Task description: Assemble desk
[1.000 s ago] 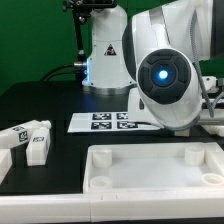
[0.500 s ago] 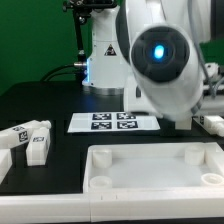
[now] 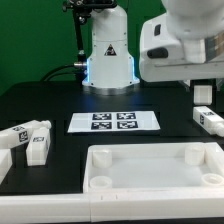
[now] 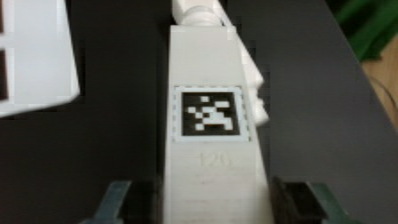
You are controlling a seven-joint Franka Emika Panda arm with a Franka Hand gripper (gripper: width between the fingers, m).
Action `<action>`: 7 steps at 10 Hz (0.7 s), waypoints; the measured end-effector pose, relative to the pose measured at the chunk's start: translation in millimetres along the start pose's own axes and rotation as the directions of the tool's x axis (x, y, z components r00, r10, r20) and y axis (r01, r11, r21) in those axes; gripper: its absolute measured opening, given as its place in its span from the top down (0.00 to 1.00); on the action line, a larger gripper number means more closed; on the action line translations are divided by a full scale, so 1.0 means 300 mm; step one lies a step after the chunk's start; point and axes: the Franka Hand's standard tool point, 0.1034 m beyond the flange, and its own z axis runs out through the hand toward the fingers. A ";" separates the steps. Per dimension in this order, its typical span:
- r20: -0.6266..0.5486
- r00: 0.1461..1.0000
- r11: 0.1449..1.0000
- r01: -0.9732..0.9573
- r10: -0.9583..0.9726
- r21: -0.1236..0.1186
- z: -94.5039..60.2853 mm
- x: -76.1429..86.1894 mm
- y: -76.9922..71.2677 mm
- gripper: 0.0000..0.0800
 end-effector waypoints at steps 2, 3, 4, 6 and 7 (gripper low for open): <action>-0.135 0.985 0.994 0.112 -0.110 0.004 -0.187 0.039 -0.010 0.65; -0.213 0.961 0.985 0.173 -0.175 -0.029 -0.269 0.071 -0.030 0.64; -0.239 0.961 0.990 0.141 -0.143 -0.025 -0.275 0.058 -0.062 0.64; -0.400 0.905 0.988 0.151 -0.145 -0.017 -0.284 0.080 -0.068 0.64; -0.463 0.871 0.984 0.176 -0.168 -0.024 -0.283 0.096 -0.064 0.64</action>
Offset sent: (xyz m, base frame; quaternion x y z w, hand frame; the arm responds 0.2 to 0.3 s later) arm 0.0135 0.0202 0.0364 -0.0486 0.0390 0.0507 0.9968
